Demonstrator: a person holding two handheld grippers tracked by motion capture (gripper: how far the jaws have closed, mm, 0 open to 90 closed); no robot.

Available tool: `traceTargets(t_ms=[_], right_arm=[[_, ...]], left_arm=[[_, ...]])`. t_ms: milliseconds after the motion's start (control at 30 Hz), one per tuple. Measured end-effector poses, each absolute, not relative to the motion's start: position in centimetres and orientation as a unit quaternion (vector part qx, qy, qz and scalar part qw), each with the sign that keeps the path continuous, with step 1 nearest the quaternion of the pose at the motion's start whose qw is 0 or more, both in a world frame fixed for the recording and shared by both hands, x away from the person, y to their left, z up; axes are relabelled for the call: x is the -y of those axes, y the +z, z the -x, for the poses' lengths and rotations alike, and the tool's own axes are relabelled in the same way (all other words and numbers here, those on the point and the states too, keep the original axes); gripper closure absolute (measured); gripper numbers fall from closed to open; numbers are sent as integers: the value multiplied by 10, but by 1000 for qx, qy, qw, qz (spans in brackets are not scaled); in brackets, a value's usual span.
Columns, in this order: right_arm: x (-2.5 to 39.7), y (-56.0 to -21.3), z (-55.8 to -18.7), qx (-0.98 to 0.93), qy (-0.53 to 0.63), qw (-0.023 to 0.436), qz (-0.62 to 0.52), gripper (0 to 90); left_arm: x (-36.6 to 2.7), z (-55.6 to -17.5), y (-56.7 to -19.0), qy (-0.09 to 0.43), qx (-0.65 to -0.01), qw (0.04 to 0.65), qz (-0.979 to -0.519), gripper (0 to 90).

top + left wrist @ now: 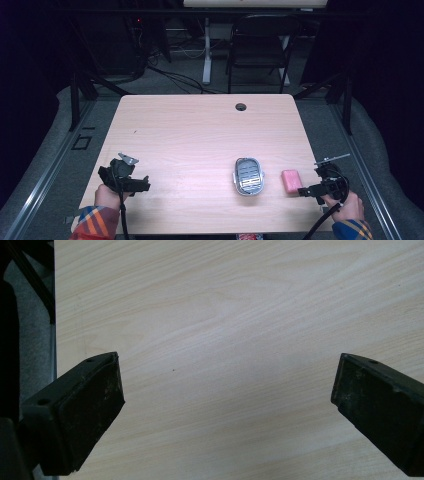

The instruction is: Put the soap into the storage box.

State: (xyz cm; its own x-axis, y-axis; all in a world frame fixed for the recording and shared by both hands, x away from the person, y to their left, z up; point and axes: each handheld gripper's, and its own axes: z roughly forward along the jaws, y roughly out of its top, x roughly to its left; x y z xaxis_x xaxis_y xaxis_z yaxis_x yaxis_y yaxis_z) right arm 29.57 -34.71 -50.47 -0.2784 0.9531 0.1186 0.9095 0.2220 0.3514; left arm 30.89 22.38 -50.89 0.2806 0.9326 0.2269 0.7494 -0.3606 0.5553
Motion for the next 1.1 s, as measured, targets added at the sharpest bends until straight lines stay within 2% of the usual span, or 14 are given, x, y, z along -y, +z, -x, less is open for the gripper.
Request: traceTargets(t_ms=[567,1100], right_arm=[[342,-493,-302,-778,157,74,-604,51],[334,-493,-322,-777,127,48,-614,0]], left_arm=[[-224,-308,-509,265,-540,172,-780,2],[-223,-309,-509,263,-540,171,-781,2]])
